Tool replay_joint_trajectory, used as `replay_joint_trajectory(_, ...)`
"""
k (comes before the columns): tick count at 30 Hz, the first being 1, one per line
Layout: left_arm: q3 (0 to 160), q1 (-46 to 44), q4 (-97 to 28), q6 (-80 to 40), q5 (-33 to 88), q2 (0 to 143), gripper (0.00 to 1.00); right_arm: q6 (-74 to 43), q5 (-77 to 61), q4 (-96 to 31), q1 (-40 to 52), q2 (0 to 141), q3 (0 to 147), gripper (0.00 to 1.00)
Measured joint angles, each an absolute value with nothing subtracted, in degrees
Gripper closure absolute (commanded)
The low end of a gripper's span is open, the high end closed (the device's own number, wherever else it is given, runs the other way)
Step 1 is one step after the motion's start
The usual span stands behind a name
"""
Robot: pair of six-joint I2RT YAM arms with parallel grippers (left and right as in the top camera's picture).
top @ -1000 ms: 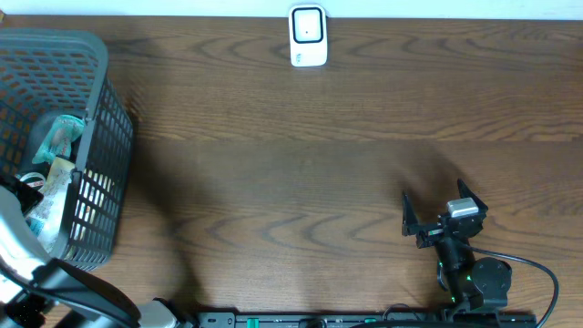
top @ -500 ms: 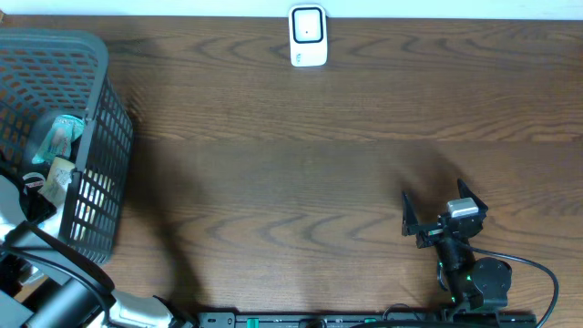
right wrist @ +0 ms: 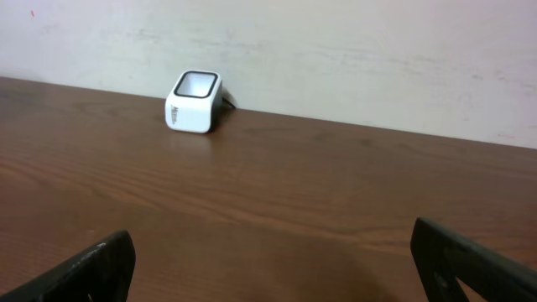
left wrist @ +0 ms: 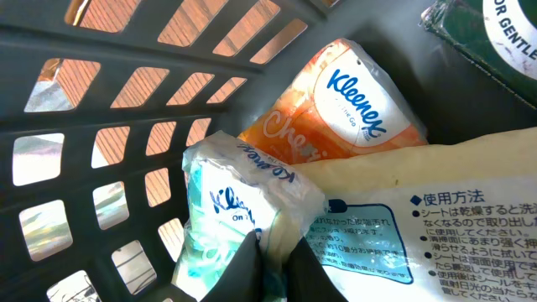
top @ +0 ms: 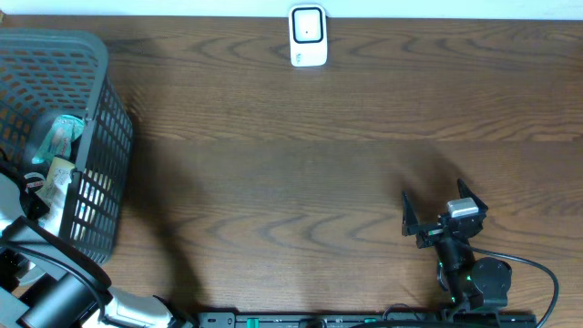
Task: Scan the item barcode
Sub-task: 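Grasp the small Kleenex tissue pack with the left gripper and lift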
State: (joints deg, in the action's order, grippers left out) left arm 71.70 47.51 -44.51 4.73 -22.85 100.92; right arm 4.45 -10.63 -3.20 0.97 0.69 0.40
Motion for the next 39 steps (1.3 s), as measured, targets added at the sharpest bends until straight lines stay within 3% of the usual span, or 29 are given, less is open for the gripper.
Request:
replay_joint_trajectory(8,71.7,45.28,-44.23,4.71,-22.81,97.01,0.93,4.45,-10.63,-3.2,0.97,0.69,0.4,0.01)
replay_joint_trajectory(23,72.18,28.97,-31.0,1.91,-22.61,69.14,0.93,4.45,-10.63,-3.2,0.97,0.69,0.4,0.01)
replay_joint_trajectory(29,76.49,18.35,-31.07,1.1,-22.63,64.64,0.93,4.45,-10.63,-3.2,0.97,0.69,0.38,0.01)
replay_joint_trajectory(39,79.02,-7.97,-33.08,-1.41,-22.55,64.93,0.92,4.45,-10.61,-3.2,0.97,0.69,0.4,0.01)
